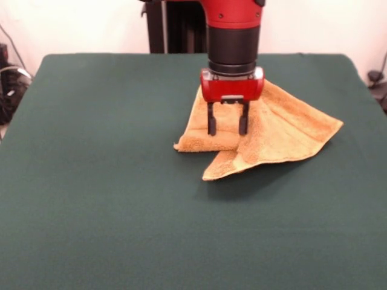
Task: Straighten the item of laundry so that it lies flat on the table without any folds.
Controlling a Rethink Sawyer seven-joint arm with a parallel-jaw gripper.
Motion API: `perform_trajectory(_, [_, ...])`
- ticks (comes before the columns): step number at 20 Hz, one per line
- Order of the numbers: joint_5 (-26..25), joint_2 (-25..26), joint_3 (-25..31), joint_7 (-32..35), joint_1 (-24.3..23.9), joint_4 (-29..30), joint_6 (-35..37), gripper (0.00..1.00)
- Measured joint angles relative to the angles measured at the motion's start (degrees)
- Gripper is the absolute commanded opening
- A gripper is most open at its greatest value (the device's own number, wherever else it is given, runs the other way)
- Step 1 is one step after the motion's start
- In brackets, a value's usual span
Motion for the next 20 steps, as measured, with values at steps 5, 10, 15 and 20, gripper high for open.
perform_trajectory(5, [0.07,-0.99,-0.03,0.0,-2.23,-0.02,0.0,1.0])
perform_trajectory(10, [0.07,-1.91,-0.04,0.0,-3.49,-0.02,-0.01,1.0])
perform_trajectory(15, [0.06,-2.25,-0.03,0.0,-4.0,-0.01,0.0,1.0])
perform_trajectory(20, [0.05,-2.59,-0.03,0.0,-4.16,-0.01,0.0,1.0])
